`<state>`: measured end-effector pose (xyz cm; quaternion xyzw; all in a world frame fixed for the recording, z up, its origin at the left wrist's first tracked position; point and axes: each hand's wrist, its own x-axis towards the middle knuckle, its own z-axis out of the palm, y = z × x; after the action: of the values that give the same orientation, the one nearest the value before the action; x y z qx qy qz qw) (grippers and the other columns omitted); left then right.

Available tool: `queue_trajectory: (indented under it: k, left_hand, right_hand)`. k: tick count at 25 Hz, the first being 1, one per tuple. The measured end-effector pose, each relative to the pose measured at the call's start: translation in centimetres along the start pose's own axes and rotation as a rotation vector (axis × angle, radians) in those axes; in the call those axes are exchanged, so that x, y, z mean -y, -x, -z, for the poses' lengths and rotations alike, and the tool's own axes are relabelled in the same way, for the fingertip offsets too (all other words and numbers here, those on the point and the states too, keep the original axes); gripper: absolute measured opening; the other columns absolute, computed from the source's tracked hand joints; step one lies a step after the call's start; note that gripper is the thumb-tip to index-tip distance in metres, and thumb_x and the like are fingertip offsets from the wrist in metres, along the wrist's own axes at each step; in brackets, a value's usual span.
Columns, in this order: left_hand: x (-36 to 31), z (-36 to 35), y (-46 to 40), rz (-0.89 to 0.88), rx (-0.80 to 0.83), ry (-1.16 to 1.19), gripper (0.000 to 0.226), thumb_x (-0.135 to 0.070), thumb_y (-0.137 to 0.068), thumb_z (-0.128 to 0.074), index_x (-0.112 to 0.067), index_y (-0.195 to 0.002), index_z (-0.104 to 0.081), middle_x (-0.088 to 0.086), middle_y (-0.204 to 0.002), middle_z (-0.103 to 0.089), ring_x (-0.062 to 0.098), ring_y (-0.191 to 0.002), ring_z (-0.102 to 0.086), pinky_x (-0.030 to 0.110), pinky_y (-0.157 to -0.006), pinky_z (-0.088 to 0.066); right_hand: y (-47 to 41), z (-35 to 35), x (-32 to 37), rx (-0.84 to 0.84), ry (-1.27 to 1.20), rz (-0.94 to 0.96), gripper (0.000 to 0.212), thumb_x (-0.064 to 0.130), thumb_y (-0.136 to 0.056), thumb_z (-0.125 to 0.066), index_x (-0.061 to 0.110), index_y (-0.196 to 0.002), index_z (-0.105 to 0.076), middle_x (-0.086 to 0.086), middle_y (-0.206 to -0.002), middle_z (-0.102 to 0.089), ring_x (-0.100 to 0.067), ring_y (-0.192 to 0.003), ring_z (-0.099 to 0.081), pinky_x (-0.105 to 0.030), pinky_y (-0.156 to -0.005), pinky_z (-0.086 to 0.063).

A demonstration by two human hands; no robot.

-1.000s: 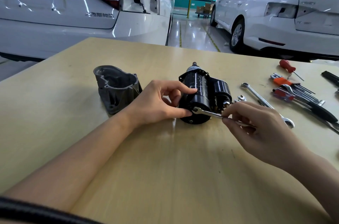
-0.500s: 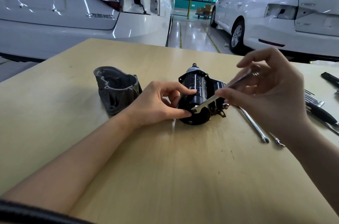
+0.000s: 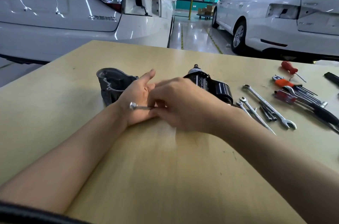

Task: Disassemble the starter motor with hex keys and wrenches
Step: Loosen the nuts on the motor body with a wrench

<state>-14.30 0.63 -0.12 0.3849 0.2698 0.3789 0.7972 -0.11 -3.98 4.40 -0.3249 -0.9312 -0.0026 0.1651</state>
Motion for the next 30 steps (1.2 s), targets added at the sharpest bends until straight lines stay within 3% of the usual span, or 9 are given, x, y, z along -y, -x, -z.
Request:
queue_trajectory:
  k: [2,3,4,6,7,9,11,15,30]
  left_hand:
    - [-0.2,0.3,0.1,0.040,0.043,-0.018,0.065,-0.054,-0.098,-0.030,-0.002,-0.127,-0.058,0.019,-0.128,-0.061,0.029,-0.114,-0.062,0.039,-0.095,-0.052]
    - [-0.2,0.2,0.1,0.045,0.037,-0.026,0.064,-0.053,-0.097,-0.033,-0.003,-0.123,-0.062,0.018,-0.126,-0.063,0.029,-0.109,-0.065,0.038,-0.090,-0.054]
    - [-0.1,0.1,0.0,0.040,0.024,-0.036,0.057,-0.049,-0.094,-0.039,-0.005,-0.111,-0.070,0.015,-0.116,-0.067,0.025,-0.102,-0.067,0.036,-0.086,-0.056]
    - [0.3,-0.3,-0.2,0.004,0.010,-0.123,0.038,-0.038,-0.085,-0.048,-0.011,-0.092,-0.073,0.009,-0.096,-0.067,0.020,-0.089,-0.067,0.037,-0.083,-0.055]
    - [0.6,-0.5,-0.4,-0.003,-0.007,-0.170,0.033,-0.034,-0.082,-0.051,-0.009,-0.093,-0.069,0.010,-0.092,-0.065,0.020,-0.085,-0.066,0.039,-0.084,-0.054]
    - [1.1,-0.8,-0.8,-0.018,-0.073,-0.289,0.030,-0.029,-0.078,-0.060,-0.004,-0.095,-0.060,0.012,-0.086,-0.061,0.018,-0.073,-0.064,0.037,-0.076,-0.059]
    - [1.5,-1.1,-1.1,-0.062,-0.112,-0.391,0.034,-0.023,-0.071,-0.066,-0.002,-0.096,-0.058,0.011,-0.081,-0.061,0.015,-0.066,-0.063,0.031,-0.063,-0.059]
    - [1.7,-1.3,-1.1,-0.095,-0.129,-0.419,0.032,-0.019,-0.066,-0.069,-0.003,-0.092,-0.059,0.008,-0.075,-0.063,0.014,-0.063,-0.064,0.029,-0.058,-0.059]
    - [1.7,-1.1,-1.2,-0.116,-0.113,-0.433,0.032,-0.020,-0.066,-0.071,-0.002,-0.089,-0.059,0.005,-0.065,-0.064,0.013,-0.058,-0.063,0.029,-0.056,-0.058]
  right_hand:
    - [0.1,-0.7,0.1,0.097,0.090,0.006,0.011,0.015,-0.089,-0.058,0.011,-0.089,-0.069,0.000,-0.087,-0.063,-0.021,-0.082,-0.057,-0.041,-0.085,-0.046]
    - [0.2,-0.7,0.4,0.077,0.088,0.025,0.012,0.014,-0.090,-0.058,0.009,-0.091,-0.068,-0.002,-0.089,-0.064,-0.021,-0.082,-0.058,-0.040,-0.083,-0.047]
    - [0.5,-0.4,0.6,-0.021,0.027,0.047,0.010,0.013,-0.090,-0.060,0.008,-0.092,-0.068,-0.002,-0.086,-0.064,-0.020,-0.076,-0.056,-0.036,-0.077,-0.048]
    - [1.3,0.8,0.8,-0.406,-0.257,0.013,0.000,0.011,-0.089,-0.063,0.010,-0.089,-0.062,-0.004,-0.073,-0.061,-0.016,-0.062,-0.053,-0.028,-0.062,-0.047]
    - [2.1,1.5,0.4,-0.601,-0.444,-0.041,0.006,0.010,-0.090,-0.061,0.014,-0.088,-0.057,-0.005,-0.068,-0.059,-0.014,-0.056,-0.053,-0.025,-0.055,-0.046]
    - [4.3,2.3,-0.9,-0.799,-0.803,-0.161,0.011,0.013,-0.095,-0.055,0.016,-0.086,-0.050,-0.005,-0.065,-0.062,-0.015,-0.052,-0.059,-0.026,-0.050,-0.050]
    - [7.1,2.0,-1.8,-0.828,-1.071,-0.389,0.009,0.017,-0.094,-0.054,0.013,-0.087,-0.051,-0.007,-0.070,-0.068,-0.022,-0.058,-0.066,-0.030,-0.057,-0.055]
    - [11.0,-0.5,-2.2,-0.863,-1.399,-0.760,0.011,0.013,-0.079,-0.061,0.004,-0.086,-0.061,-0.010,-0.070,-0.071,-0.020,-0.064,-0.071,-0.026,-0.062,-0.057]
    - [11.2,-1.9,-1.6,-0.879,-1.500,-0.777,0.004,0.011,-0.072,-0.067,0.009,-0.073,-0.071,-0.017,-0.082,-0.073,-0.028,-0.079,-0.073,-0.027,-0.067,-0.057]
